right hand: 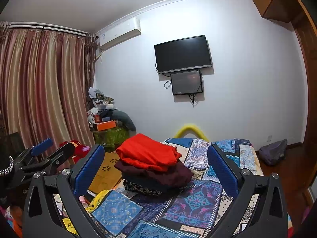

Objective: Fold large clothes

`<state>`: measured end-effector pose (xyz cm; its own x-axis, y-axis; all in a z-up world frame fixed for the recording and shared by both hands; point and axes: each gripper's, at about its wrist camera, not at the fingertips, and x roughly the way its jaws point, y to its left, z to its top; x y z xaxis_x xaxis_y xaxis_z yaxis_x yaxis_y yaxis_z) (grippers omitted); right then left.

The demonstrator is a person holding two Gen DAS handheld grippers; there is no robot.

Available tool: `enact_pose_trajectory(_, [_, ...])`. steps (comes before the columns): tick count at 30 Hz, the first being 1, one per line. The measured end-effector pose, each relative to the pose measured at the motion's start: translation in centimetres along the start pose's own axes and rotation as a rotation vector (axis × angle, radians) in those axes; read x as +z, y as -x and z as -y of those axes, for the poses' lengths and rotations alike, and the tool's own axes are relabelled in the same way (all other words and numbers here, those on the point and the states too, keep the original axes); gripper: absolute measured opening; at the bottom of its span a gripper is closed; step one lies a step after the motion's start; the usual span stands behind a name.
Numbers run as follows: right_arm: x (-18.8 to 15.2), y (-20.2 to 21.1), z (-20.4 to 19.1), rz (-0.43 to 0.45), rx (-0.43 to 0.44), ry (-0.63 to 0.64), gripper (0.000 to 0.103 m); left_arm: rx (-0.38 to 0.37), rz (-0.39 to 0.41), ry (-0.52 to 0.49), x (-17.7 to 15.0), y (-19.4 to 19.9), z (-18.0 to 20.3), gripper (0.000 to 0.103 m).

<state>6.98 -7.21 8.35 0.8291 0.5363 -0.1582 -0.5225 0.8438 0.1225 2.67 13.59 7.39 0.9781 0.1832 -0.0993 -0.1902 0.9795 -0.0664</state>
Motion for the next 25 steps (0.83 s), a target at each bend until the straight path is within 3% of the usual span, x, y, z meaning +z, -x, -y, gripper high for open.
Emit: enact_pose_trajectory(25, [-0.12,-0.4,-0.09,-0.005,-0.016,-0.008,0.103,-0.044,-0.044,0.017,-0.65,-0.96,0.06,0.102])
